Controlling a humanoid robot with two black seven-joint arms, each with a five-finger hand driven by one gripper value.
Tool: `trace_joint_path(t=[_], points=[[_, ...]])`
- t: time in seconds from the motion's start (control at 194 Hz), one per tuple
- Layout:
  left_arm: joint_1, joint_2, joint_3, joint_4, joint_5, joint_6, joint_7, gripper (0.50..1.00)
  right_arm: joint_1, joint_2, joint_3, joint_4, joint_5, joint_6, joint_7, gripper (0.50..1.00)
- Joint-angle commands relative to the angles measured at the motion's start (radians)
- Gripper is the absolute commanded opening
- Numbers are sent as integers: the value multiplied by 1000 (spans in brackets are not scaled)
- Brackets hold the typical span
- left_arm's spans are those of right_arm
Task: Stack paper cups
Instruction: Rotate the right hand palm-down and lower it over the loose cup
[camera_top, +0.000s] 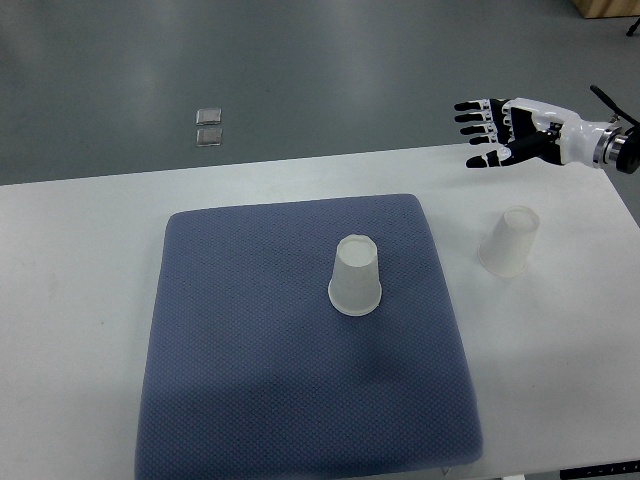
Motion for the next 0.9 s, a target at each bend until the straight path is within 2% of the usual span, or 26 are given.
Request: trace_joint_path(t=[0.0, 0.119, 0.34, 0.541, 0.67, 0.778, 0.897], points=[[0, 0, 0, 0, 0, 0, 0, 1000, 4, -20, -2, 12, -81, 3, 31, 928], [0, 0, 0, 0, 0, 0, 0, 1000, 1, -64, -5, 62, -167, 3, 59, 928], [0, 0, 0, 0, 0, 0, 0, 1000, 7, -187, -86, 225, -296, -3, 101, 928], [0, 0, 0, 0, 0, 0, 0, 1000, 4, -192, -106, 234, -437, -20, 106, 926], [0, 0, 0, 0, 0, 0, 0, 1000, -3, -181, -146, 225, -495, -82, 103, 926], [0, 0, 0, 0, 0, 0, -1, 1000, -3, -172, -241, 213, -515, -189, 101, 926], [0, 0, 0, 0, 0, 0, 0, 1000, -3, -159, -321, 208, -514, -256, 101, 926]])
